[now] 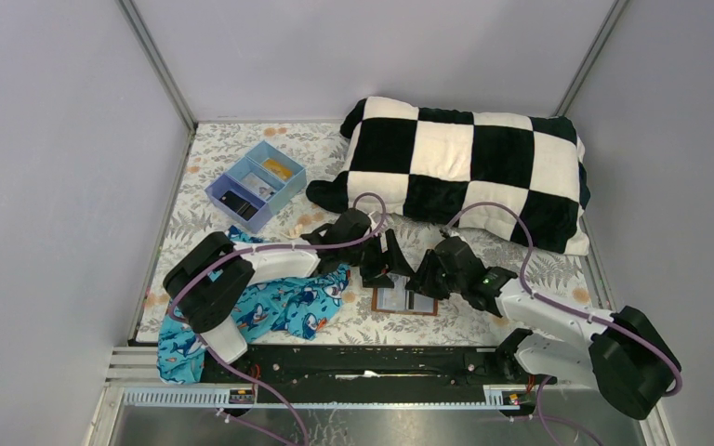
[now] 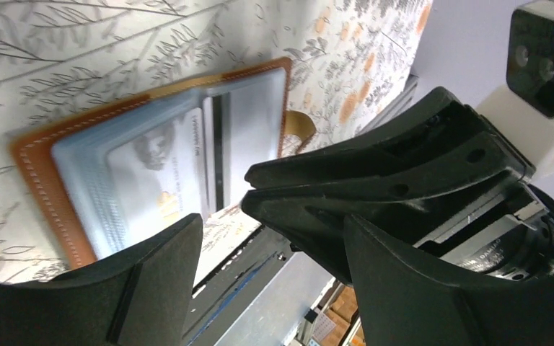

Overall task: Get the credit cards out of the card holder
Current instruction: Remove the credit card from the card holder.

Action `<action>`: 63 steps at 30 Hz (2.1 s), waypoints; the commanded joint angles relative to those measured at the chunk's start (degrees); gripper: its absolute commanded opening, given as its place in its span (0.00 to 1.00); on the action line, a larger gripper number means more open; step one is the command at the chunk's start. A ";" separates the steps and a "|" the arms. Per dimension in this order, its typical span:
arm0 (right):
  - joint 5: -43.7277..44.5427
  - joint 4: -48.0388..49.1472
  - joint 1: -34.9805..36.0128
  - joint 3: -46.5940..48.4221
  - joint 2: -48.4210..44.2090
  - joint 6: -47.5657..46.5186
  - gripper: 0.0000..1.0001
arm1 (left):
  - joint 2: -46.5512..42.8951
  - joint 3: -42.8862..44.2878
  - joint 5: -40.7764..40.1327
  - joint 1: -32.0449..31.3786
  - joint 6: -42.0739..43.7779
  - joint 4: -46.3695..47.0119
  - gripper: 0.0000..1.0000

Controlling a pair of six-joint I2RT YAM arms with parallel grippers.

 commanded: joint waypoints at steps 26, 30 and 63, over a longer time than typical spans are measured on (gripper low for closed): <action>-12.02 27.73 -8.22 -13.99 9.84 10.04 0.29 | 3.71 -5.62 -4.95 1.75 2.83 -1.75 0.74; -13.85 29.35 -8.25 -13.67 11.70 9.80 0.26 | 4.58 -5.47 -4.77 1.73 3.04 -1.64 0.74; -13.27 26.90 -9.55 -13.98 3.44 6.26 0.17 | -5.04 -5.05 -7.13 4.30 9.77 -6.02 0.75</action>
